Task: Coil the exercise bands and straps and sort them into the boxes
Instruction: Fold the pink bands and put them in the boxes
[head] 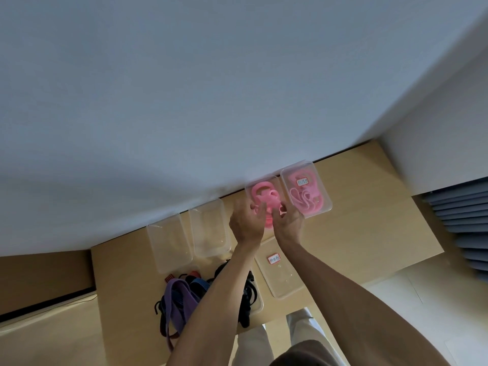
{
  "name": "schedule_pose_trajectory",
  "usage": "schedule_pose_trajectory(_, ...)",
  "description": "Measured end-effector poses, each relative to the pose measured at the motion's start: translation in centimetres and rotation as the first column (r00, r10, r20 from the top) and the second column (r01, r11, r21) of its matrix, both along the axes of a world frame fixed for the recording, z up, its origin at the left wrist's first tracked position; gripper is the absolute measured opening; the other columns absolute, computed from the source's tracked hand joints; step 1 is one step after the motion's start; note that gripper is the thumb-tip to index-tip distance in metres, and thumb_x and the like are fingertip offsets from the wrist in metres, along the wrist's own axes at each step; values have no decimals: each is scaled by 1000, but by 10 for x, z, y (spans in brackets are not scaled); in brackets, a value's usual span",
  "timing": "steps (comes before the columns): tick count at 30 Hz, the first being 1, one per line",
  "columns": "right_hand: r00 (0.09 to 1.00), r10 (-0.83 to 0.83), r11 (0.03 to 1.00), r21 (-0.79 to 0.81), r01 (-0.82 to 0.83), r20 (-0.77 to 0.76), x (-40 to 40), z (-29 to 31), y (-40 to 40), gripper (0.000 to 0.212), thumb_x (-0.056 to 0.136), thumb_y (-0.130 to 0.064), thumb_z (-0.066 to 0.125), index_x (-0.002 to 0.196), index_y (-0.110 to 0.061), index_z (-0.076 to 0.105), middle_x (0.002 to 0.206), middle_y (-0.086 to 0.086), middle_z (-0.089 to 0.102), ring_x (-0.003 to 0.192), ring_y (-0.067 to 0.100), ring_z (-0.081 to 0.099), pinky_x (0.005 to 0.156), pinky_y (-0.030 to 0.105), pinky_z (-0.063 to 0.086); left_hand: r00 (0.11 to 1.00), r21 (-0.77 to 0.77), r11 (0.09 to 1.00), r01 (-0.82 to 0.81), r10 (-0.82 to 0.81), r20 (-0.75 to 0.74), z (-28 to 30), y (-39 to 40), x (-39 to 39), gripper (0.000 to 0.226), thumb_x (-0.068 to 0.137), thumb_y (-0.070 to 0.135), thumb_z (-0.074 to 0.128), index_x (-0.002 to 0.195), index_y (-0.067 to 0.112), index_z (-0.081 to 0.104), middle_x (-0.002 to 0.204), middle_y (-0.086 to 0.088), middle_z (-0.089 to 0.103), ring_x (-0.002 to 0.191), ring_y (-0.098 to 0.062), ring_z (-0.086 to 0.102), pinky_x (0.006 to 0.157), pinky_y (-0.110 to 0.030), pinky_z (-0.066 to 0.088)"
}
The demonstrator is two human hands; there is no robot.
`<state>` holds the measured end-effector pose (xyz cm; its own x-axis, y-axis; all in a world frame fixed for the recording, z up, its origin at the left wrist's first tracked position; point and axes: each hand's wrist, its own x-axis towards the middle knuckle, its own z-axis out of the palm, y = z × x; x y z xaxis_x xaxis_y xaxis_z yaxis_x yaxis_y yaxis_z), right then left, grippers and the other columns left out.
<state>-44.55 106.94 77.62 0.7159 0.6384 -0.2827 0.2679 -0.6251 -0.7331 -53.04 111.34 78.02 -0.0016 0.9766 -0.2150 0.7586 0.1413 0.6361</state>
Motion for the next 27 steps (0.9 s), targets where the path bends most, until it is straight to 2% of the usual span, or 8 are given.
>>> schedule_pose_trajectory(2, 998, -12, 998, -57, 9, -55, 1, -2, 7, 21, 88, -24, 70, 95, -4, 66, 83, 11, 68, 73, 29, 62, 63, 33, 47, 994, -2, 994, 110, -110, -9, 1, 2, -1, 19, 84, 27, 68, 95, 13, 64, 97, -5, 59, 84, -23, 55, 65, -30, 41)
schedule_pose_trajectory(5, 988, 6, 981, -191, -36, -157, 5, -5, 8, 42, 79, -13, 74, 119, -6, 63, 98, 14, 71, 88, 32, 67, 79, 42, 57, 956, -10, 959, 285, -285, -73, -2, 3, -2, 32, 80, 17, 56, 110, 14, 68, 108, -7, 62, 101, -26, 54, 74, -33, 43)
schedule_pose_trajectory(8, 987, 1, 979, -203, -34, -160, 10, -7, 3, 44, 81, 0, 67, 125, -5, 63, 95, 16, 74, 86, 31, 69, 81, 39, 58, 956, -45, 957, 287, -289, -54, -6, 2, -5, 39, 85, 3, 51, 118, 12, 69, 111, -11, 65, 104, -31, 58, 81, -36, 47)
schedule_pose_trajectory(13, 987, 25, 984, -168, -52, -159, 13, -8, 4, 21, 87, 0, 62, 103, -4, 75, 92, 16, 75, 84, 29, 67, 76, 34, 55, 888, -62, 904, 422, -426, -174, -12, 3, -7, 46, 91, 3, 47, 133, 19, 60, 106, -8, 66, 96, -29, 60, 79, -38, 50)
schedule_pose_trajectory(17, 984, 38, 997, -62, -50, -173, 13, -2, 7, 17, 89, 0, 62, 98, -3, 76, 86, 12, 74, 76, 23, 64, 66, 24, 50, 901, -62, 909, 412, -416, -120, -11, 5, -1, 26, 94, 15, 58, 119, 19, 63, 105, -2, 68, 94, -24, 63, 77, -34, 49)
schedule_pose_trajectory(21, 989, 37, 999, 12, -36, -146, 21, 3, 13, 17, 89, 4, 58, 94, 2, 74, 78, 4, 69, 68, 20, 62, 57, 16, 49, 932, -13, 933, 360, -360, -30, -5, 11, -1, 18, 94, 28, 59, 85, 14, 67, 70, -1, 62, 64, -24, 58, 53, -28, 30)
schedule_pose_trajectory(25, 995, 33, 997, 75, -26, -91, 25, 9, 28, 23, 95, -14, 64, 115, -5, 67, 95, 7, 65, 75, 14, 59, 61, 10, 45, 970, 35, 980, 195, -198, 138, -4, 21, 2, 15, 94, 25, 65, 91, 12, 72, 66, -6, 65, 59, -26, 58, 53, -33, 40)
schedule_pose_trajectory(27, 996, 82, 996, 34, -80, -41, 24, 8, 34, 32, 94, -16, 62, 126, -13, 64, 100, 8, 62, 84, 18, 59, 71, 24, 47, 967, 38, 984, 177, -181, 178, -7, 27, 6, 16, 94, 27, 68, 99, 13, 73, 74, -5, 68, 63, -23, 60, 58, -31, 43)
